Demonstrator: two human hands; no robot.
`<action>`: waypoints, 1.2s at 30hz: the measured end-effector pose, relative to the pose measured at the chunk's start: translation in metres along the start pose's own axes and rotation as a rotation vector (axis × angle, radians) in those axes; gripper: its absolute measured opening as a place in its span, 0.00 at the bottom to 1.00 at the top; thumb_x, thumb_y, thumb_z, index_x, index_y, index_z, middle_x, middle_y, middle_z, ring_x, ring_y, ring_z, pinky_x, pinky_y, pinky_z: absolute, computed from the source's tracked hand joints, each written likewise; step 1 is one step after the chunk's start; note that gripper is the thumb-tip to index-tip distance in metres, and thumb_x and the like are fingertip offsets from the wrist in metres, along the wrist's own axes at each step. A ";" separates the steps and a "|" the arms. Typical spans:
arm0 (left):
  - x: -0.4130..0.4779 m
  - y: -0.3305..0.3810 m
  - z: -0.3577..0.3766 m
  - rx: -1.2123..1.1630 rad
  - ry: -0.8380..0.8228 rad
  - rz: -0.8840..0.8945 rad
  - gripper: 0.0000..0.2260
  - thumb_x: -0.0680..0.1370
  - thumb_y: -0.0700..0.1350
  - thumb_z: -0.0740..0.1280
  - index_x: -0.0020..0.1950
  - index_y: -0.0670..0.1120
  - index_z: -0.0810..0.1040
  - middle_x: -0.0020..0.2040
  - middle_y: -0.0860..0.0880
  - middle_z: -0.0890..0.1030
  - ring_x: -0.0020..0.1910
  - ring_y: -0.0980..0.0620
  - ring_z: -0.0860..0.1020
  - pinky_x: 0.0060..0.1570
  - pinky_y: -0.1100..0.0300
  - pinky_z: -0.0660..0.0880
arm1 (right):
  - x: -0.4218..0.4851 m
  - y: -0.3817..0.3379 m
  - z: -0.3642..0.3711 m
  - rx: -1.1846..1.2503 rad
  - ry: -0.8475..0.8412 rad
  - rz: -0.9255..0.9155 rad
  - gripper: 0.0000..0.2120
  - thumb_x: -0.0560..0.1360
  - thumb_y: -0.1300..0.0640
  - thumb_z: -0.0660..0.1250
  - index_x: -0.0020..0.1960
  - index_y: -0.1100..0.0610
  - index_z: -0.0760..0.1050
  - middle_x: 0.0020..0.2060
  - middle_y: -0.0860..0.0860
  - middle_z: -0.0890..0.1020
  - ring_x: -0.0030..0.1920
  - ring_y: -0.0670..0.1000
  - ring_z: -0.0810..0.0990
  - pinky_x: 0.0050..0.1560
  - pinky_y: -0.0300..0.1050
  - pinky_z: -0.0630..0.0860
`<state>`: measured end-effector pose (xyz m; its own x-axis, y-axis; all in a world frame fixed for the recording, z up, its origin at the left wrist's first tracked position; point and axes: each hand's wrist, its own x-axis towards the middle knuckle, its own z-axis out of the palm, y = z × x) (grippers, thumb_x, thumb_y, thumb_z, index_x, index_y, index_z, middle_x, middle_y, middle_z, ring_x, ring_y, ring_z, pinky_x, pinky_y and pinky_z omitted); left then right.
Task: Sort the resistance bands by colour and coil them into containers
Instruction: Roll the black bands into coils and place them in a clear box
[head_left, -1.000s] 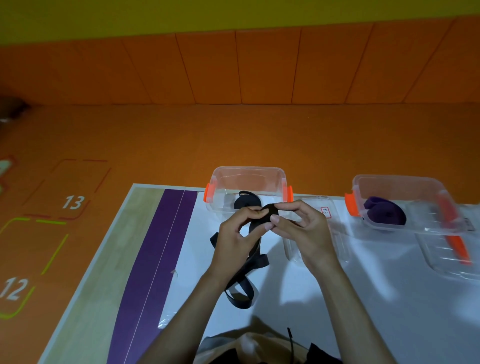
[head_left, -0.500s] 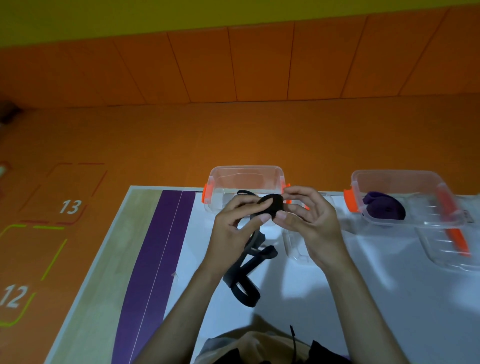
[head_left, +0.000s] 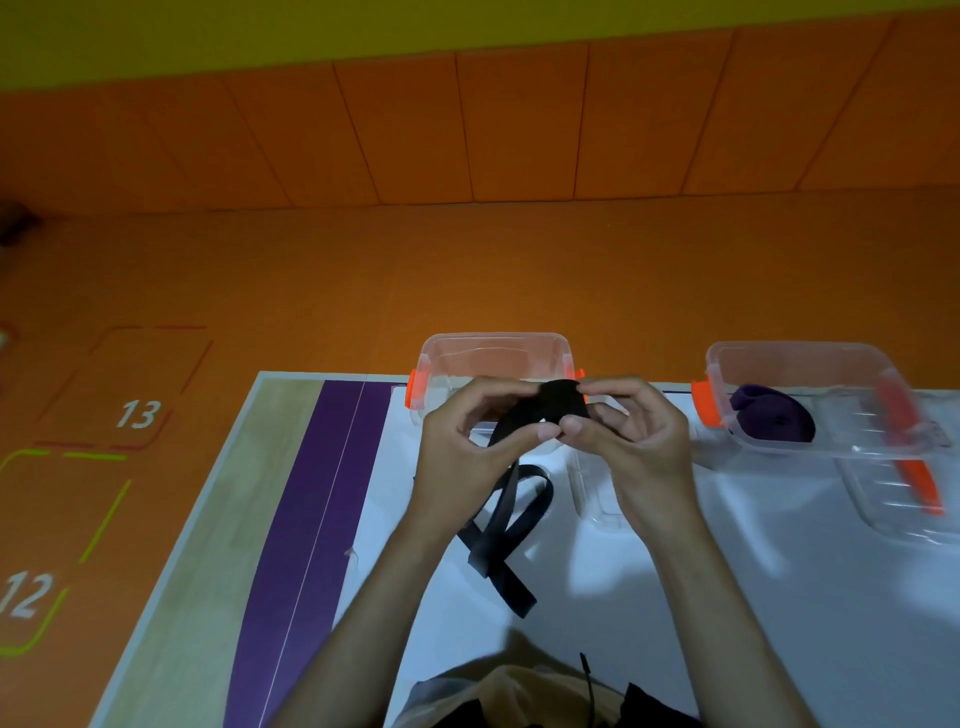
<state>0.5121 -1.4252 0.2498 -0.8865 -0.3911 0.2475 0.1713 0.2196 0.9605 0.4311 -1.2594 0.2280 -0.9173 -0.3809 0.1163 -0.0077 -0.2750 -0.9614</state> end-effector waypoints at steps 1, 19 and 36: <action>0.001 0.001 -0.001 -0.006 0.006 -0.006 0.18 0.72 0.45 0.83 0.59 0.52 0.82 0.56 0.56 0.87 0.59 0.51 0.85 0.59 0.59 0.81 | 0.000 -0.001 0.002 0.006 -0.004 0.002 0.21 0.66 0.48 0.86 0.55 0.51 0.84 0.51 0.55 0.88 0.50 0.60 0.89 0.52 0.58 0.86; -0.001 0.017 0.006 -0.152 0.082 0.052 0.08 0.74 0.40 0.80 0.49 0.51 0.88 0.56 0.51 0.88 0.60 0.50 0.85 0.61 0.59 0.80 | 0.002 -0.003 0.014 -0.009 0.056 -0.081 0.18 0.64 0.41 0.85 0.50 0.43 0.84 0.54 0.50 0.88 0.59 0.53 0.87 0.58 0.45 0.83; -0.004 0.001 0.001 0.295 -0.119 0.298 0.15 0.85 0.35 0.66 0.71 0.44 0.81 0.65 0.49 0.80 0.67 0.54 0.78 0.65 0.64 0.73 | 0.002 -0.010 0.007 -0.187 0.039 -0.087 0.11 0.65 0.47 0.82 0.39 0.44 0.81 0.47 0.49 0.89 0.54 0.54 0.88 0.57 0.67 0.83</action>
<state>0.5151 -1.4230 0.2495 -0.8632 -0.1698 0.4755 0.3123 0.5604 0.7671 0.4326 -1.2635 0.2400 -0.9247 -0.3272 0.1945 -0.1580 -0.1350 -0.9782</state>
